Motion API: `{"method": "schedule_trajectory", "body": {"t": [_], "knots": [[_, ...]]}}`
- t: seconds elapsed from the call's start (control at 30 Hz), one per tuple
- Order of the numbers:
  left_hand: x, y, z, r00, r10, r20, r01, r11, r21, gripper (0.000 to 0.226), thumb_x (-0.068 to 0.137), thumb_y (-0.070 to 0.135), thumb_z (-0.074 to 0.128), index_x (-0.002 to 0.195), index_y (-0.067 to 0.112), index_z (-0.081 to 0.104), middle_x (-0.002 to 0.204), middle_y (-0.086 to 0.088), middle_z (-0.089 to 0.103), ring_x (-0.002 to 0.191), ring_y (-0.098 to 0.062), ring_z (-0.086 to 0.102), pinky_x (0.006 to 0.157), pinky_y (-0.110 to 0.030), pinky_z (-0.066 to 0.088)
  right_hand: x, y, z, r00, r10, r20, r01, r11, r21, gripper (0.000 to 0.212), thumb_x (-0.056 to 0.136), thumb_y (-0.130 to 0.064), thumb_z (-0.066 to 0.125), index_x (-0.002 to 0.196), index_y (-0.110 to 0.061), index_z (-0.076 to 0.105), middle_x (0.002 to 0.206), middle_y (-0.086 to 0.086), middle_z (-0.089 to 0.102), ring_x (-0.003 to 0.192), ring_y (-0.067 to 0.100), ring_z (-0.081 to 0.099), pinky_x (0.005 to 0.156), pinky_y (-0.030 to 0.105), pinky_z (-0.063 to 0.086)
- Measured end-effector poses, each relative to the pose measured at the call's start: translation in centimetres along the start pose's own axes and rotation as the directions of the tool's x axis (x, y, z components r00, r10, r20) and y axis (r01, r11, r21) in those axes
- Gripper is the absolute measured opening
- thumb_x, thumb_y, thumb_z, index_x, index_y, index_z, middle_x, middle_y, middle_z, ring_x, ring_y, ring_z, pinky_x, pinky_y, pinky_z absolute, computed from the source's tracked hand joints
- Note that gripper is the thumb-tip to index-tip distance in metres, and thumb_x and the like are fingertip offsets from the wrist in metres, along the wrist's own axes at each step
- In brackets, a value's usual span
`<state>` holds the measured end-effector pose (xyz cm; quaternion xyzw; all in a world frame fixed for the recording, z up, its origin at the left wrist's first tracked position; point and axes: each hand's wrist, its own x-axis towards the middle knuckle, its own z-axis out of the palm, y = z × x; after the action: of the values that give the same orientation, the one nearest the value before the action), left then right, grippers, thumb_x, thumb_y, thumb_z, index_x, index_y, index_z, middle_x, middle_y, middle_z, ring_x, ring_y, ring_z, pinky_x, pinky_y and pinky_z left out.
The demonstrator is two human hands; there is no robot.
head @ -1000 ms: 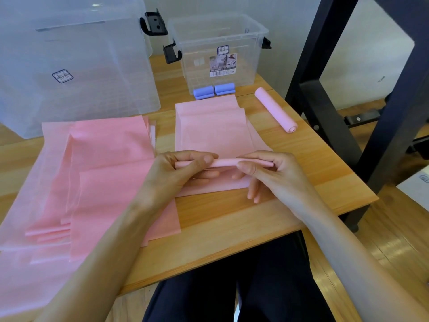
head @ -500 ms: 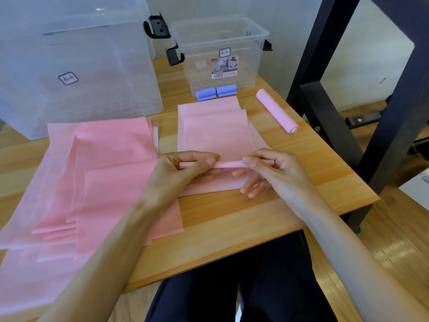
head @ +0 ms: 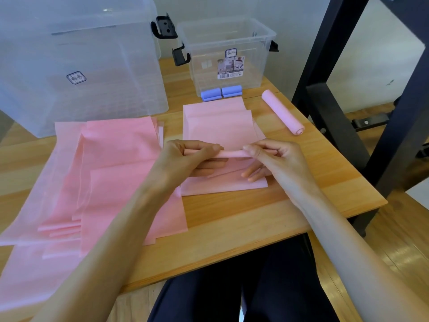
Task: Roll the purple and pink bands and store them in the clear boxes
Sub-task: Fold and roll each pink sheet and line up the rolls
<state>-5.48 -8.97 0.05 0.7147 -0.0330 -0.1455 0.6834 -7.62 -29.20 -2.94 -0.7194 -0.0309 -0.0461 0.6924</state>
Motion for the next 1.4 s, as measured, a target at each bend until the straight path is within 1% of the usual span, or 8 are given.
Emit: {"method": "schedule_trajectory", "body": {"t": [0.3, 0.47, 0.63, 0.73, 0.9, 1.07, 1.2, 1.4], "knots": [[0.1, -1.2, 0.4, 1.0, 0.0, -0.001, 0.0, 0.986, -0.169, 0.022, 0.076, 0.021, 0.07, 0.094, 0.01, 0.075, 0.093, -0.006, 0.078, 0.086, -0.015, 0.075, 0.072, -0.019, 0.058, 0.0, 0.4, 0.2, 1.0, -0.005, 0.006, 0.005, 0.999, 0.044, 0.015, 0.088, -0.015, 0.07, 0.095, -0.003, 0.075, 0.081, 0.013, 0.076, 0.059, 0.028, 0.072, 0.055, 0.029, 0.059], [0.3, -1.7, 0.4, 0.999, 0.021, -0.05, -0.027, 0.992, -0.124, 0.014, 0.085, 0.018, 0.069, 0.095, 0.01, 0.075, 0.091, -0.008, 0.077, 0.084, -0.017, 0.075, 0.069, -0.019, 0.058, -0.1, 0.4, 0.2, 0.999, -0.028, 0.024, 0.026, 0.997, 0.073, 0.017, 0.083, -0.008, 0.074, 0.098, -0.001, 0.075, 0.081, 0.014, 0.075, 0.067, 0.03, 0.074, 0.06, 0.029, 0.061], [0.5, -1.9, 0.4, 0.997, 0.055, -0.053, -0.059, 0.997, -0.059, 0.018, 0.071, 0.03, 0.075, 0.085, 0.021, 0.08, 0.087, -0.007, 0.078, 0.079, -0.013, 0.073, 0.077, -0.021, 0.059, -0.1, 0.5, -0.1, 1.0, -0.009, 0.015, 0.008, 0.998, 0.069, 0.016, 0.087, -0.014, 0.07, 0.096, -0.001, 0.075, 0.083, 0.012, 0.076, 0.062, 0.029, 0.073, 0.055, 0.03, 0.06], [0.6, -2.0, 0.4, 0.995, 0.062, -0.083, -0.064, 0.997, -0.031, 0.02, 0.073, 0.03, 0.074, 0.089, 0.018, 0.078, 0.084, -0.005, 0.078, 0.078, -0.013, 0.074, 0.072, -0.02, 0.058, 0.0, 0.5, 0.1, 0.999, -0.022, 0.032, 0.019, 0.995, 0.094, 0.02, 0.083, -0.01, 0.073, 0.1, -0.002, 0.075, 0.084, 0.013, 0.076, 0.067, 0.031, 0.074, 0.061, 0.03, 0.061], [0.9, -1.8, 0.3, 0.992, 0.106, -0.063, -0.107, 0.994, -0.006, 0.013, 0.072, 0.025, 0.077, 0.085, 0.023, 0.08, 0.087, -0.005, 0.077, 0.079, -0.015, 0.071, 0.082, -0.025, 0.059, 0.1, 0.5, 0.1, 1.0, -0.004, 0.006, 0.004, 0.998, 0.058, 0.015, 0.088, -0.015, 0.071, 0.095, -0.003, 0.075, 0.081, 0.013, 0.076, 0.063, 0.031, 0.073, 0.057, 0.031, 0.061], [1.0, -1.8, 0.5, 0.991, 0.091, -0.095, -0.098, 0.993, -0.071, 0.006, 0.085, 0.01, 0.072, 0.09, 0.009, 0.076, 0.084, -0.007, 0.077, 0.08, -0.017, 0.075, 0.071, -0.022, 0.059, 0.4, 0.4, 0.2, 0.999, -0.019, 0.035, 0.017, 0.998, 0.066, 0.02, 0.084, -0.009, 0.074, 0.102, -0.002, 0.075, 0.085, 0.011, 0.076, 0.07, 0.031, 0.074, 0.062, 0.032, 0.062], [1.0, -1.7, 0.2, 0.988, 0.129, -0.079, -0.134, 0.989, -0.061, 0.017, 0.074, 0.019, 0.077, 0.091, 0.014, 0.077, 0.087, -0.009, 0.077, 0.086, -0.02, 0.074, 0.08, -0.026, 0.059, 1.0, 0.0, 0.2, 0.999, 0.036, 0.022, -0.037, 0.999, 0.029, 0.016, 0.088, -0.015, 0.071, 0.097, -0.002, 0.075, 0.079, 0.012, 0.076, 0.062, 0.028, 0.073, 0.055, 0.028, 0.06], [1.1, -1.8, 0.2, 0.987, 0.116, -0.109, -0.126, 0.988, -0.089, 0.006, 0.086, 0.01, 0.071, 0.091, 0.009, 0.075, 0.081, -0.006, 0.077, 0.078, -0.015, 0.075, 0.066, -0.018, 0.056, 1.3, 0.1, 0.4, 0.998, 0.009, 0.055, -0.012, 0.998, 0.054, 0.018, 0.083, -0.007, 0.074, 0.101, -0.005, 0.075, 0.085, 0.009, 0.076, 0.069, 0.026, 0.074, 0.06, 0.027, 0.061]]}}
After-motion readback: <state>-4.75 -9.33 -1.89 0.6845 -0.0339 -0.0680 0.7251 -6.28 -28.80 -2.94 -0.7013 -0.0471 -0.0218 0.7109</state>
